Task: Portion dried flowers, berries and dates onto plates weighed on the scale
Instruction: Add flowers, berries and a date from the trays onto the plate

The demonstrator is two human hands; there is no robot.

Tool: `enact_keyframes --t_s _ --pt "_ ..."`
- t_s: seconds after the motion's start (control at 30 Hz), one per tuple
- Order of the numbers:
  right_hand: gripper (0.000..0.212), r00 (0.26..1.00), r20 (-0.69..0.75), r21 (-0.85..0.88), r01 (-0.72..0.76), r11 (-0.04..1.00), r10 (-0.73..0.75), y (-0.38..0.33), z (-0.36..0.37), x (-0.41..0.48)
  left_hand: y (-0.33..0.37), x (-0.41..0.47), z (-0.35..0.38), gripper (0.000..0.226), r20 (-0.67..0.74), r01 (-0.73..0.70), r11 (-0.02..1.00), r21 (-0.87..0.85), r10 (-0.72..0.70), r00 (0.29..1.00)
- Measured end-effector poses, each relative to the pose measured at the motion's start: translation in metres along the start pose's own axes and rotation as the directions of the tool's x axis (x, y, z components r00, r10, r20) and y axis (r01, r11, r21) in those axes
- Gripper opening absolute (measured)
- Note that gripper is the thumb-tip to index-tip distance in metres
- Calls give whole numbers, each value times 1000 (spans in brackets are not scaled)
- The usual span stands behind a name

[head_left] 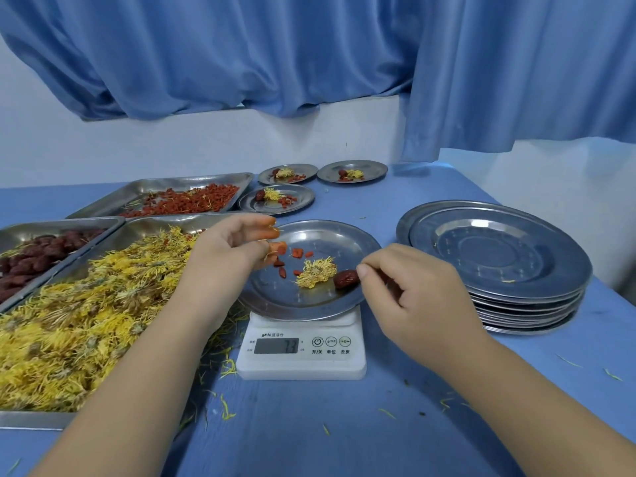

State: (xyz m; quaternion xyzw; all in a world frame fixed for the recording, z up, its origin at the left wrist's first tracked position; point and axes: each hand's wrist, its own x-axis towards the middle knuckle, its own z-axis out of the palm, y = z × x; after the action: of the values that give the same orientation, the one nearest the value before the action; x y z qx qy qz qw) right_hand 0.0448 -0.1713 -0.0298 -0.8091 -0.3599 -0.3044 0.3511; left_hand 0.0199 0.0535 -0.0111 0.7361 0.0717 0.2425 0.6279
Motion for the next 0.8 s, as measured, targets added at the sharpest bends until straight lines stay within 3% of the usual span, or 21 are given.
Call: enact_keyframes --t_s 0.1,0.23,0.37,0.53,0.67,0.8 --pt "29 1000 -10 -2 -17 1000 17 3 -1 0 1 0 -1 32 -13 8 1000 -27 -8 1000" --pt "26 1000 -4 -10 -22 1000 22 5 1 0 1 -2 0 38 10 -55 993 108 54 998" --pt "26 1000 -10 -11 -24 1000 24 7 2 0 1 -3 2 36 18 -60 991 123 58 998" --pt "23 998 -8 -27 -61 998 61 8 1 0 1 0 -4 22 71 93 986 -137 -84 994" --pt "19 950 66 11 -306 952 305 6 3 -1 2 4 -9 21 52 135 955 -264 -126 991" --pt "16 779 257 81 -607 790 572 6 13 -1 2 6 -10 22 43 165 906 -389 -161 986"
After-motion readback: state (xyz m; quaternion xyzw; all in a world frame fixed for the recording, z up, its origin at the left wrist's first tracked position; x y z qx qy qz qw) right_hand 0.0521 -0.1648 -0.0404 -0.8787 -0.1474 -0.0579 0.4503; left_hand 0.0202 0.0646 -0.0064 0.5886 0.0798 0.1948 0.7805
